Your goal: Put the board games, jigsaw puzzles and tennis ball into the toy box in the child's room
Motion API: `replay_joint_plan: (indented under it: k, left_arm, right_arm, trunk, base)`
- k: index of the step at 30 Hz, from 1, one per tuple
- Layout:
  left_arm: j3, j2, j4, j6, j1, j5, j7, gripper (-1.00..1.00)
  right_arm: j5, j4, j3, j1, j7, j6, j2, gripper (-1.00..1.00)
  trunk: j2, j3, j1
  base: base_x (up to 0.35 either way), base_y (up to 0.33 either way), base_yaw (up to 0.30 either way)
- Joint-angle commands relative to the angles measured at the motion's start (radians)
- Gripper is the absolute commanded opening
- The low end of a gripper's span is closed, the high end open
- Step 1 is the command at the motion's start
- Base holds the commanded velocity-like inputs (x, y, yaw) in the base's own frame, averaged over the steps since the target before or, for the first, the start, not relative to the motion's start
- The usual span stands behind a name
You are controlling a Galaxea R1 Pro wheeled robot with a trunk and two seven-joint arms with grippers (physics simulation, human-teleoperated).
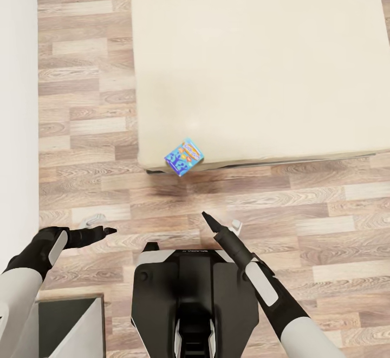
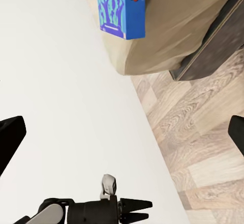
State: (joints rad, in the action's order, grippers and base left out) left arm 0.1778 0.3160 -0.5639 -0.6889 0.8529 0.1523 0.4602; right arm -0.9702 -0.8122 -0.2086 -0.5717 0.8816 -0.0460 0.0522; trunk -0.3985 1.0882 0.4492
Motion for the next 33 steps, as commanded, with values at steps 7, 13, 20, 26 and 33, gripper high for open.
replay_joint_plan:
  k: [7,13,20,26,33]
  left_arm:
    - [0.003,0.000,-0.001,-0.005,0.000,0.006,0.001,1.00]
    - [0.002,0.000,-0.001,-0.005,0.000,0.006,0.000,1.00]
    - [0.002,0.000,-0.001,-0.005,0.000,0.006,0.000,1.00]
    - [0.002,-0.001,-0.001,-0.004,0.000,0.006,0.001,1.00]
    - [0.002,-0.001,-0.001,-0.003,0.000,0.006,0.001,1.00]
  right_arm:
    - [-0.010,0.001,-0.002,0.000,0.007,-0.005,-0.005,1.00]
    - [-0.011,0.001,-0.002,0.000,0.007,-0.004,-0.006,1.00]
    - [-0.011,0.001,-0.002,-0.001,0.009,-0.005,-0.005,1.00]
    - [-0.011,0.001,-0.002,-0.001,0.010,-0.005,-0.005,1.00]
    - [-0.011,0.001,-0.002,0.000,0.008,-0.005,-0.005,1.00]
  trunk:
    - [-0.001,0.001,0.001]
    - [-0.001,0.001,0.001]
    - [-0.001,0.001,0.001]
    - [-0.001,0.001,0.001]
    - [-0.001,0.001,0.001]
  base:
    - [0.045,0.033,0.000]
    - [0.007,0.005,0.000]
    - [0.050,0.050,0.000]
    - [0.061,0.058,0.000]
    - [0.011,0.011,0.000]
